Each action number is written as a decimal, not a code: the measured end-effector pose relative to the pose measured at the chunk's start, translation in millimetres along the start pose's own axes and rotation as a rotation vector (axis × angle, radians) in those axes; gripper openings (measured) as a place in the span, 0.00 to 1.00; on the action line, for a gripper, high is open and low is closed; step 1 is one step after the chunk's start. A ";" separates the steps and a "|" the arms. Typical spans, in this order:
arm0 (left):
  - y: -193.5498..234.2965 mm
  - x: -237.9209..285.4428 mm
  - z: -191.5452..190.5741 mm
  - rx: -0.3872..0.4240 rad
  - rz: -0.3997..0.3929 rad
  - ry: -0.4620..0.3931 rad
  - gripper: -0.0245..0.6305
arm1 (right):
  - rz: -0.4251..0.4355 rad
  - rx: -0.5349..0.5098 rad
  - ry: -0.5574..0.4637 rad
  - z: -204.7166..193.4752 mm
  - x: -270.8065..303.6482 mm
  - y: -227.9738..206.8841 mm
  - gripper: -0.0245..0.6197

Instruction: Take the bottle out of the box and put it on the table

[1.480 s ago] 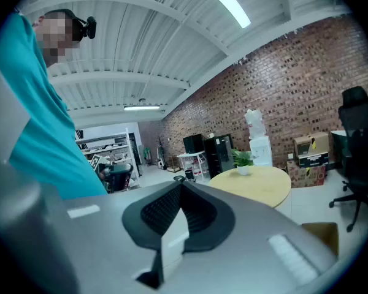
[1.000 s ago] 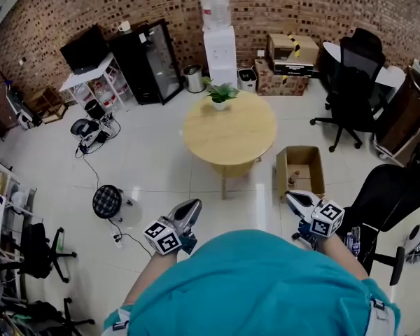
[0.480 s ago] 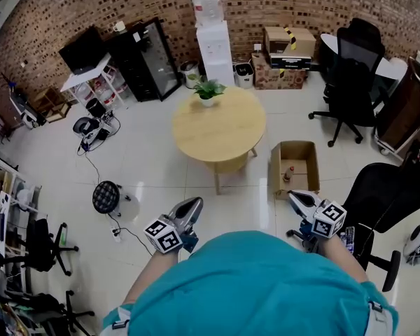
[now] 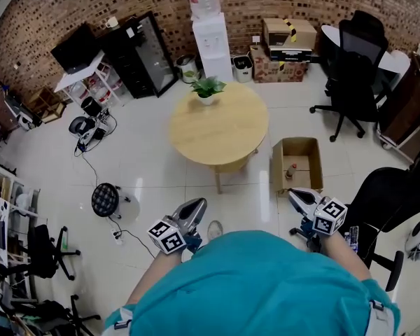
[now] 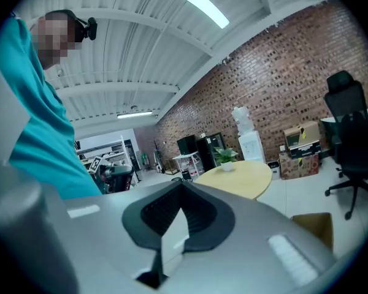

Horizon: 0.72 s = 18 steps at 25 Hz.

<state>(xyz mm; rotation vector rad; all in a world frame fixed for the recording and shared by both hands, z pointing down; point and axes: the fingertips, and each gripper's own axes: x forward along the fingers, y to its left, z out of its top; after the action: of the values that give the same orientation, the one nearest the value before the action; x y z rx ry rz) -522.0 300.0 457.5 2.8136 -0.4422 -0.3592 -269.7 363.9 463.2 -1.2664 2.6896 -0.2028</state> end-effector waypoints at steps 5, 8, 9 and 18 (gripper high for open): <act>85.8 -3.6 51.9 -0.021 -0.072 -0.018 0.04 | -0.063 -0.027 0.018 27.8 90.4 -0.2 0.04; 137.0 -15.1 89.3 -0.021 -0.126 -0.001 0.04 | -0.106 -0.020 0.006 45.8 148.3 8.0 0.04; 153.2 -18.5 100.8 -0.023 -0.140 0.009 0.04 | -0.127 -0.009 0.001 51.6 165.7 8.6 0.04; 266.2 21.3 158.7 -0.045 -0.214 0.057 0.04 | -0.182 0.024 0.031 76.5 269.2 -26.6 0.04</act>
<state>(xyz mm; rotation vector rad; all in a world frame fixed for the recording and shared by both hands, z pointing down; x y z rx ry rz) -617.0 13.2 385.1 2.8255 -0.1192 -0.3267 -403.3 134.9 369.8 -1.5124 2.5881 -0.2790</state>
